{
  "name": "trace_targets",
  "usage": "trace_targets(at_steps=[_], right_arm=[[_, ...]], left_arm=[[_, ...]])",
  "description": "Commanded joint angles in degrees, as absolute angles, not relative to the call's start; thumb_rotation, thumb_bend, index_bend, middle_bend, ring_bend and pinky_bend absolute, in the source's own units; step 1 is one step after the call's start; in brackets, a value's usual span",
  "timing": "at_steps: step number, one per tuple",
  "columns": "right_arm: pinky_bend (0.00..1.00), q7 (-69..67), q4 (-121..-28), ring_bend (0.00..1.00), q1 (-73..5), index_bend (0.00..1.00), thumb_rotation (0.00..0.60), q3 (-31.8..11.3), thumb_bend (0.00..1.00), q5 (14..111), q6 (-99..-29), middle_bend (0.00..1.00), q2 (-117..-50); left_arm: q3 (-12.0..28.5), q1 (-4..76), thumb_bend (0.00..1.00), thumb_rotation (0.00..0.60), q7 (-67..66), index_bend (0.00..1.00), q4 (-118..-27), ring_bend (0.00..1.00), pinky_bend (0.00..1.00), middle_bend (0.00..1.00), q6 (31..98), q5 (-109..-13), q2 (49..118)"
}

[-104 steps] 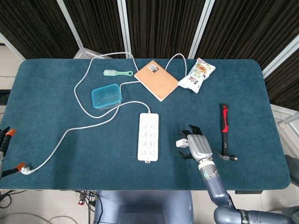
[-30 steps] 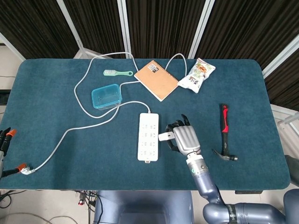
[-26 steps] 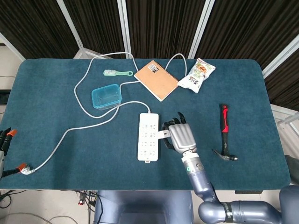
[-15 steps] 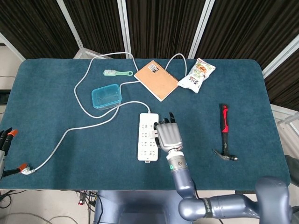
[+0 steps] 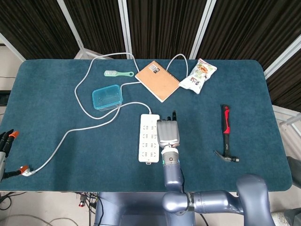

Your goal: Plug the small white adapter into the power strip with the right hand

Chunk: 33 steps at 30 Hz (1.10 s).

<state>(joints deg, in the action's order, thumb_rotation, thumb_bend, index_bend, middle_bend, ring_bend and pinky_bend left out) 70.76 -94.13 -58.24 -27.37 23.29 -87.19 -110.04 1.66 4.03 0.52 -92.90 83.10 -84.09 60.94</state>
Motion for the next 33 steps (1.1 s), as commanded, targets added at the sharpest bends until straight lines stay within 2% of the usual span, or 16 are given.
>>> trace_targets(at_steps=[1,33], right_arm=[[0.00,72.05,-92.99,0.27,-59.21,0.76,0.600,-28.76,0.67,20.62,-87.75,0.66,-111.18],[0.00,68.73,-87.71,0.28,-62.17,0.76,0.600,-32.42,0.67,16.91,-88.25,0.66,-115.99]], left_arm=[[1.66,4.05,0.00,0.600,0.56,0.00,-92.93,0.00,0.00,0.00,83.01,-83.99,60.92],[1.59,4.27,0.00,0.600,1.64,0.00,-93.04,0.00,0.00,0.00,82.48,-83.78,60.54]])
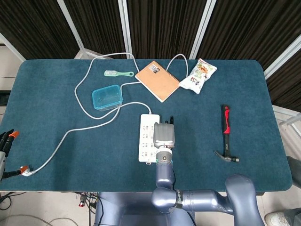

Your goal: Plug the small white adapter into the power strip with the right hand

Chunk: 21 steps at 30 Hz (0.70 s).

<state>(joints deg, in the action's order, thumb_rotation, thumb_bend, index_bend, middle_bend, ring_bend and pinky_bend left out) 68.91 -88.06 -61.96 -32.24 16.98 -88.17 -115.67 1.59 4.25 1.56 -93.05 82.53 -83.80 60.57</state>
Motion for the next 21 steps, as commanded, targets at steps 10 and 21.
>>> trace_targets(at_steps=[10,21], right_arm=[[0.00,67.48,-85.58,0.28,-62.59,0.76,0.600,-32.79,0.67,17.66,-87.96,0.66,-116.85],[0.00,67.72,-85.46,0.28,-62.67,0.76,0.600,-33.04,0.67,17.56,-88.24,0.67,-117.03]], left_arm=[[1.47,4.36,0.00,0.600,2.10,0.00,-92.94,0.00,0.00,0.00,82.33,-83.98,60.44],[1.44,4.37,0.00,0.600,2.10,0.00,-93.00,0.00,0.00,0.00,82.31,-83.94,60.40]])
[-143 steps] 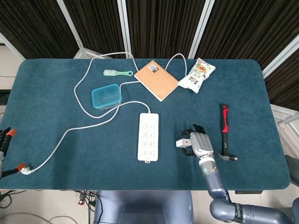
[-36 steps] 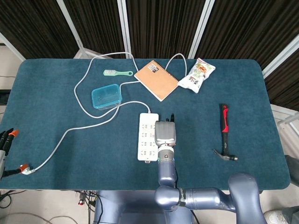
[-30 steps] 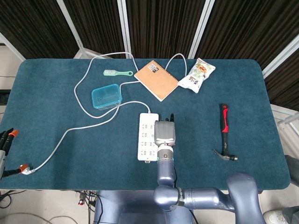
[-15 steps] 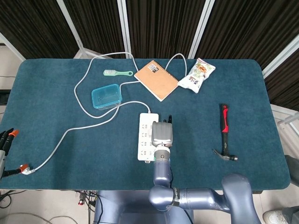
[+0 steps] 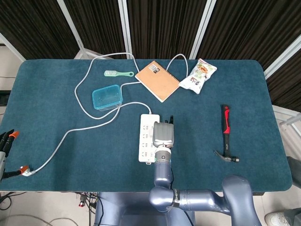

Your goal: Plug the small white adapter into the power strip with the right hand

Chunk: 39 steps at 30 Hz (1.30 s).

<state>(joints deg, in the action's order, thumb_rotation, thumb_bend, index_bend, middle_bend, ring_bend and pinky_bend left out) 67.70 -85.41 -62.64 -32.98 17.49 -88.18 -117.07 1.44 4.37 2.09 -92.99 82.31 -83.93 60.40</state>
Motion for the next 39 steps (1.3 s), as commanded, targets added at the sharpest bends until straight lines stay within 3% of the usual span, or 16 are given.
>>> trace_targets(at_steps=[1,39], right_arm=[[0.00,67.76,-85.52,0.28,-62.69,0.76,0.600,-33.11,0.67,17.59,-88.31,0.67,-117.00],[0.00,67.98,-84.39,0.29,-61.49,0.77,0.600,-31.54,0.68,16.84,-87.32,0.67,-117.46]], left_arm=[[1.44,4.37,0.00,0.600,2.11,0.00,-93.02,0.00,0.00,0.00,82.32,-83.93,60.39],[1.34,4.44,0.00,0.600,3.00,0.00,-93.24,0.00,0.00,0.00,82.00,-83.82,60.10]])
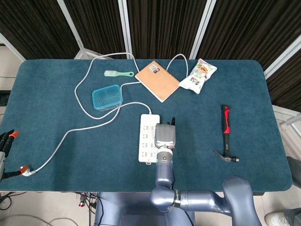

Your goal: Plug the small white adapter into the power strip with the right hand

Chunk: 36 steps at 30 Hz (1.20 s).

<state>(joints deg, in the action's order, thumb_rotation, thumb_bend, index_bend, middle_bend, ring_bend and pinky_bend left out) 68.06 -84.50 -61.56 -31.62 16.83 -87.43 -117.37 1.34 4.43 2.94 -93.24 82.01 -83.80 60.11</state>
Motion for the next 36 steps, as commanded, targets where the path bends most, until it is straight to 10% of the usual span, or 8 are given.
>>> trace_targets(at_steps=[1,24,28,36], right_arm=[[0.00,67.82,-84.29,0.29,-61.44,0.77,0.600,-31.51,0.68,16.89,-87.20,0.67,-117.57],[0.00,65.71,-81.64,0.29,-61.54,0.77,0.600,-30.33,0.68,18.95,-84.06,0.68,-120.46],[0.00,65.23,-81.49,0.27,-61.33,0.62,0.600,-29.89,0.68,19.61,-83.47,0.64,-120.70],[0.00,64.08,-82.53,0.07,-60.52,0.14,0.600,-29.10,0.56,21.80,-82.79,0.28,-119.93]], left_arm=[[1.33,4.44,0.00,0.600,3.03,0.00,-93.27,0.00,0.00,0.00,82.00,-83.83,60.08],[1.33,4.50,0.00,0.600,3.64,0.00,-93.39,0.00,0.00,0.00,81.71,-83.62,59.88],[1.33,4.53,0.00,0.600,3.94,0.00,-93.39,0.00,0.00,0.00,81.62,-83.58,59.80],[1.35,4.51,0.00,0.600,4.01,0.00,-93.42,0.00,0.00,0.00,81.65,-83.56,59.76]])
